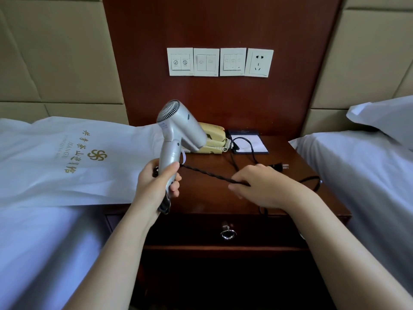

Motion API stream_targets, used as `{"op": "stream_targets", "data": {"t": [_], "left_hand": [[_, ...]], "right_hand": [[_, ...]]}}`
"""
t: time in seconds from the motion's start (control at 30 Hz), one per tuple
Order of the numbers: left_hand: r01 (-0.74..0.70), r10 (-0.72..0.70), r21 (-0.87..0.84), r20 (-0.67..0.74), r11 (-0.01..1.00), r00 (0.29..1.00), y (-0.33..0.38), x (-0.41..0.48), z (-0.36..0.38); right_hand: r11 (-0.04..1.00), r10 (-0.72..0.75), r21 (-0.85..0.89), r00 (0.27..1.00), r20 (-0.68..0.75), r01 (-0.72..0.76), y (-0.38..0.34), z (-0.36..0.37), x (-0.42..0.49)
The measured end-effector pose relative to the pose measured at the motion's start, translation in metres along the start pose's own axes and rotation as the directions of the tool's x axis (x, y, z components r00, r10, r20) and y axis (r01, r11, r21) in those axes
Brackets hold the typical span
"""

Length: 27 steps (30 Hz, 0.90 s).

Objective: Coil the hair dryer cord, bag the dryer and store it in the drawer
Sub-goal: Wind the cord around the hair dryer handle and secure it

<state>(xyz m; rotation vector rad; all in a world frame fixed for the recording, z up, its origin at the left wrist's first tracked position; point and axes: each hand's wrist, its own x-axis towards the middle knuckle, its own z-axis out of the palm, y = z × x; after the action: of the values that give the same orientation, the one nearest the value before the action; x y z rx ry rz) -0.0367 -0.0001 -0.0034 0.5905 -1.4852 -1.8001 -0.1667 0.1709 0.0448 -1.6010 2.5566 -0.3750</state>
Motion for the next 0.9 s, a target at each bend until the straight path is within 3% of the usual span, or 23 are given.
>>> {"op": "stream_targets", "data": {"t": [0.1, 0.27, 0.47, 0.6, 0.7, 0.8, 0.9], "left_hand": [[0.011, -0.007, 0.067, -0.067, 0.998, 0.998, -0.001, 0.003, -0.002], [-0.028, 0.071, 0.412, -0.090, 0.911, 0.993, -0.006, 0.008, -0.006], [-0.071, 0.175, 0.685, -0.084, 0.726, 0.981, -0.004, 0.002, 0.011], [-0.093, 0.183, 0.772, -0.031, 0.629, 0.983, -0.001, -0.007, 0.020], [-0.110, 0.138, 0.808, 0.036, 0.580, 0.990, -0.001, -0.012, 0.025], [-0.115, 0.128, 0.780, 0.045, 0.615, 0.991, 0.000, -0.017, 0.025], [-0.143, 0.185, 0.810, 0.044, 0.568, 0.982, 0.002, -0.019, 0.022]], "right_hand": [[0.971, -0.139, -0.221, 0.966, -0.219, 0.090, -0.013, -0.001, -0.001], [0.879, -0.419, -0.429, 0.764, -0.490, 0.207, -0.020, 0.003, 0.008], [0.850, -0.518, -0.437, 0.614, -0.595, 0.294, -0.031, 0.001, 0.013], [0.825, -0.564, -0.466, 0.521, -0.640, 0.320, -0.044, 0.003, 0.014], [0.790, -0.612, -0.498, 0.503, -0.610, 0.358, -0.053, 0.011, 0.015], [0.790, -0.613, -0.479, 0.520, -0.595, 0.383, -0.055, 0.010, 0.011], [0.831, -0.556, -0.391, 0.562, -0.612, 0.397, -0.048, 0.003, 0.003]]}}
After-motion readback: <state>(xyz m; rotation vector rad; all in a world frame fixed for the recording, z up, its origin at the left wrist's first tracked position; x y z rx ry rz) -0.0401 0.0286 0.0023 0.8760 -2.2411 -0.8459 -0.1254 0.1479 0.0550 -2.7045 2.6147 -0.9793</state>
